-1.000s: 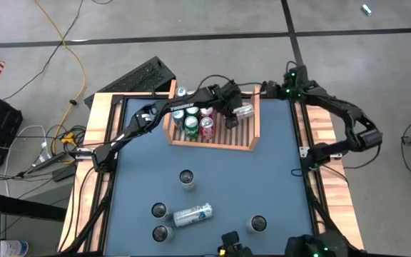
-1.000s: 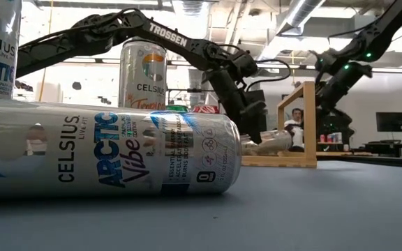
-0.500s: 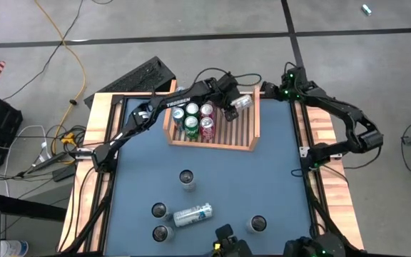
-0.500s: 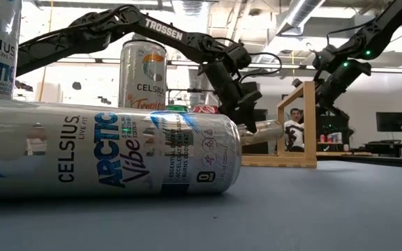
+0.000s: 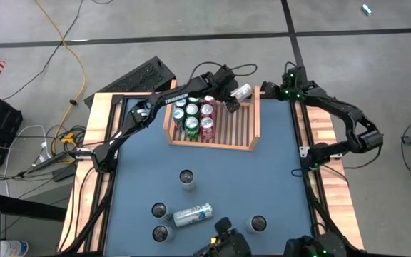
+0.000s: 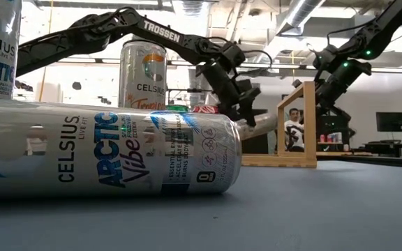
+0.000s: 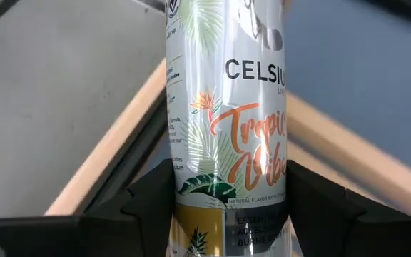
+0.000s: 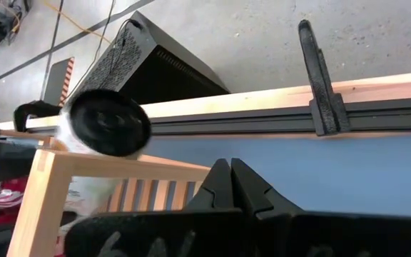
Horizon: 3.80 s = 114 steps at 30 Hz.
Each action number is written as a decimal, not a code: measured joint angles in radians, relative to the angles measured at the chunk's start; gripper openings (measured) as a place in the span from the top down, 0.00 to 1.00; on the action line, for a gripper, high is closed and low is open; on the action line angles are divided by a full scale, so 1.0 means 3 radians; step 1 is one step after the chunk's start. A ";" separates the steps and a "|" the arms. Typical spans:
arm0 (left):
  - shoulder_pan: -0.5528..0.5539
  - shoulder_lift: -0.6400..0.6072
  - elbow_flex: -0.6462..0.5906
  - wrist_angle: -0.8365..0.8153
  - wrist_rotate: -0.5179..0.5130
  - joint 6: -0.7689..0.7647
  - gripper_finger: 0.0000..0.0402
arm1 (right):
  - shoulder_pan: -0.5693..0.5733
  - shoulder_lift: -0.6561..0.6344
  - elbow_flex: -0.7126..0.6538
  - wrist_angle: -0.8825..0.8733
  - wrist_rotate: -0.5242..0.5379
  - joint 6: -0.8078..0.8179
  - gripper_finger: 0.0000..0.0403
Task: Place canned beverage on shelf
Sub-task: Put the light yellow soda can on the shelf
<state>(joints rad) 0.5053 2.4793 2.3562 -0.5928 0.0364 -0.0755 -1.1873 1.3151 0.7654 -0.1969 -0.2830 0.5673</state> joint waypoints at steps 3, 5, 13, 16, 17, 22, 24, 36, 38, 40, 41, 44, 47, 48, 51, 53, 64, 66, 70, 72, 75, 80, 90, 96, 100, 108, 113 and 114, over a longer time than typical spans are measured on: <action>0.0000 -0.0023 0.0000 0.0083 0.0007 -0.0038 0.49 | 0.0001 0.0000 0.0000 0.0001 0.0002 -0.0001 1.00; 0.0001 -0.0022 0.0000 0.0155 0.0007 -0.0039 0.49 | 0.0001 0.0000 0.0000 0.0002 0.0002 -0.0001 1.00; 0.0061 -0.0071 0.0000 0.0431 -0.0279 -0.0074 0.49 | 0.0001 0.0000 0.0000 0.0036 0.0002 0.0002 1.00; 0.0116 -0.0141 0.0000 0.0499 -0.0374 -0.0072 0.49 | -0.0008 -0.0005 0.0000 0.0217 -0.0005 0.0026 1.00; 0.0131 -0.0178 0.0000 0.0509 -0.0388 -0.0076 0.49 | -0.0022 -0.0019 0.0000 0.0310 -0.0020 0.0026 1.00; 0.0194 -0.0364 0.0000 0.0621 -0.0461 0.0057 0.49 | -0.0113 -0.0153 0.0000 0.0885 -0.0137 -0.0055 1.00; 0.0202 -0.0460 -0.0001 0.0718 -0.0410 0.0099 0.49 | -0.0140 -0.0230 0.0000 0.1178 -0.0209 -0.0140 0.98; 0.0092 -0.0924 -0.0006 0.1539 0.0044 0.0641 0.49 | 0.0072 -0.0697 0.0001 0.2894 -0.0730 -0.0059 0.43; 0.0072 -0.0928 -0.0006 0.1671 0.0181 0.0660 0.49 | 0.0171 -0.0746 0.0001 0.3164 -0.0732 -0.0054 0.31; 0.0070 -0.0928 -0.0010 0.1729 0.0352 0.0585 0.49 | 0.0254 -0.0793 0.0029 0.3328 -0.0731 -0.0052 0.22; 0.0066 -0.0928 -0.0010 0.1752 0.0429 0.0524 0.49 | 0.0290 -0.0814 0.0068 0.3326 -0.0729 -0.0051 0.19; 0.0066 -0.0928 -0.0010 0.1786 0.0640 0.0473 0.49 | 0.0371 -0.0861 0.0198 0.3235 -0.0724 -0.0062 0.12; 0.0074 -0.0926 -0.0011 0.1850 0.0967 0.0436 0.49 | 0.0407 -0.0879 0.0332 0.3048 -0.0722 -0.0071 0.10; 0.0074 -0.0924 -0.0013 0.1899 0.1053 0.0408 0.49 | 0.0409 -0.0879 0.0372 0.2999 -0.0724 -0.0094 0.10; 0.0064 -0.0923 -0.0013 0.2032 0.1153 0.0362 0.49 | 0.0442 -0.0879 0.0454 0.2869 -0.0730 -0.0223 0.10; 0.0054 -0.0923 -0.0013 0.2106 0.1171 0.0374 0.49 | 0.0472 -0.0882 0.0490 0.2746 -0.0724 -0.0334 0.10; 0.0016 -0.0918 -0.0013 0.2153 0.1265 0.0391 0.47 | 0.0666 -0.0766 0.0500 0.2767 -0.0733 -0.0529 0.08; -0.0010 -0.0918 -0.0013 0.2154 0.1211 0.0456 0.47 | 0.0666 -0.0731 0.0518 0.2800 -0.0737 -0.0522 0.08; -0.0027 -0.0918 -0.0013 0.2164 0.1187 0.0447 0.47 | 0.0695 -0.0633 0.0673 0.2775 -0.0814 -0.0518 0.07; -0.0031 -0.0918 -0.0011 0.2163 0.1208 0.0446 0.47 | 0.0733 -0.0576 0.0788 0.2738 -0.0858 -0.0609 0.07; -0.0045 -0.0916 -0.0011 0.2170 0.1267 0.0444 0.47 | 0.0786 -0.0501 0.0960 0.2591 -0.0878 -0.0711 0.08; -0.0037 -0.0915 -0.0011 0.2187 0.1214 0.0428 0.46 | 0.0858 -0.0411 0.1147 0.2090 -0.0900 -0.0807 0.12; -0.0020 -0.0914 -0.0011 0.2308 0.1141 0.0382 0.46 | 0.0830 -0.0450 0.1147 0.1988 -0.0899 -0.0945 0.22; -0.0018 -0.0914 -0.0013 0.2321 0.1032 0.0378 0.46 | 0.0810 -0.0543 0.1147 0.1967 -0.0664 -0.0963 0.27; -0.0018 -0.0913 -0.0011 0.2354 0.0989 0.0391 0.46 | 0.0810 -0.0544 0.1147 0.1942 -0.0653 -0.0987 0.33; -0.0085 -0.0911 -0.0013 0.2312 0.0793 0.0486 0.46 | 0.0810 -0.0550 0.1148 0.1891 -0.0671 -0.1007 0.40; -0.0116 -0.0911 -0.0011 0.2314 0.0734 0.0509 0.45 | 0.0811 -0.0554 0.1148 0.1927 -0.0676 -0.1000 0.41; -0.0116 -0.0911 -0.0011 0.2311 0.0725 0.0485 0.44 | 0.0811 -0.0553 0.1148 0.1920 -0.0675 -0.0991 0.41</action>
<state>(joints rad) 0.4706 2.2059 2.3529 0.1004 0.2540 0.0700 -0.9440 1.1493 1.1099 0.3793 -0.4854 0.2698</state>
